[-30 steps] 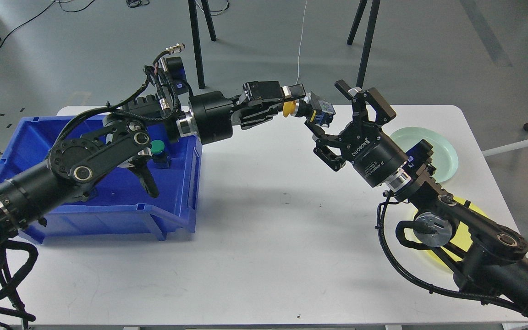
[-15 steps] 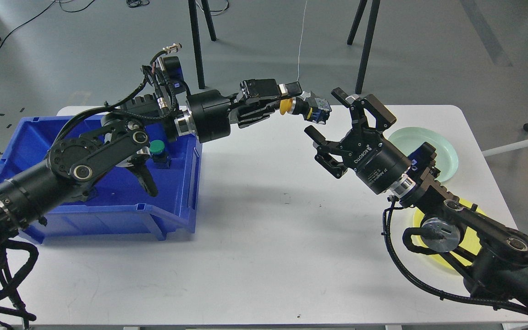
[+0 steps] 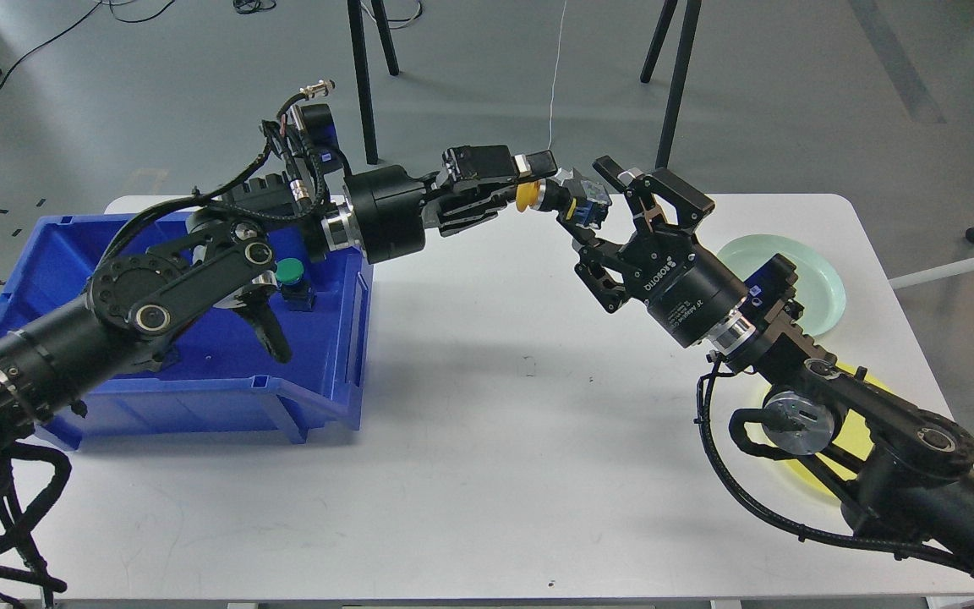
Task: Pass button and place on color plate
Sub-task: 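Grasp the button with the right gripper and release the left gripper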
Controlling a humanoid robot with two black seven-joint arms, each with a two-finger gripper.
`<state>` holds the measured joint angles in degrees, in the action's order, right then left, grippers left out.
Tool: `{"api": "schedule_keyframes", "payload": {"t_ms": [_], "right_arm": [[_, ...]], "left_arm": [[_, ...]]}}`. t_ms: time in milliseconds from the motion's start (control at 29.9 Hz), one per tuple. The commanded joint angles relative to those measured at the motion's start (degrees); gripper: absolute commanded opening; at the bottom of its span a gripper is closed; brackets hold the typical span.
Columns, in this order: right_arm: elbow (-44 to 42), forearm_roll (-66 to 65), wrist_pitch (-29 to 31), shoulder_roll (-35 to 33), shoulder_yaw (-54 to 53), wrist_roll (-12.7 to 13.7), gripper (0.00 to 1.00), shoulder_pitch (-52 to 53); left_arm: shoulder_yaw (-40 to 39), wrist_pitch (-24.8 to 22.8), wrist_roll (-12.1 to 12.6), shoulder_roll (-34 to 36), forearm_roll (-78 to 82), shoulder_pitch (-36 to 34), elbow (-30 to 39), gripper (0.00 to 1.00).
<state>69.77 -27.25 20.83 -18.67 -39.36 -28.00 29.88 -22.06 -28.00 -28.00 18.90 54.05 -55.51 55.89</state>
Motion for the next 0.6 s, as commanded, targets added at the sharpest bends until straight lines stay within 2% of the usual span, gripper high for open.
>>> {"api": "schedule_keyframes", "payload": {"t_ms": [0,267,334,568], "right_arm": [[0.28,0.00,0.08,-0.32,1.47,0.00,0.65,0.00],[0.46,-0.09,0.08,-0.23,1.65,0.00,0.62,0.00],[0.46,-0.09,0.08,-0.06,1.65,0.00,0.58,0.00],[0.46,-1.05,-0.53,0.03,1.65,0.00,0.31,0.09]], "left_arm": [[0.00,0.00,0.00,0.00,0.00,0.05,-0.08,0.23],[0.00,0.00,0.00,0.00,0.00,0.05,-0.17,0.23],[0.00,0.00,0.00,0.00,0.00,0.05,-0.17,0.23],[0.00,0.00,0.00,0.00,0.00,0.05,-0.17,0.23]]}}
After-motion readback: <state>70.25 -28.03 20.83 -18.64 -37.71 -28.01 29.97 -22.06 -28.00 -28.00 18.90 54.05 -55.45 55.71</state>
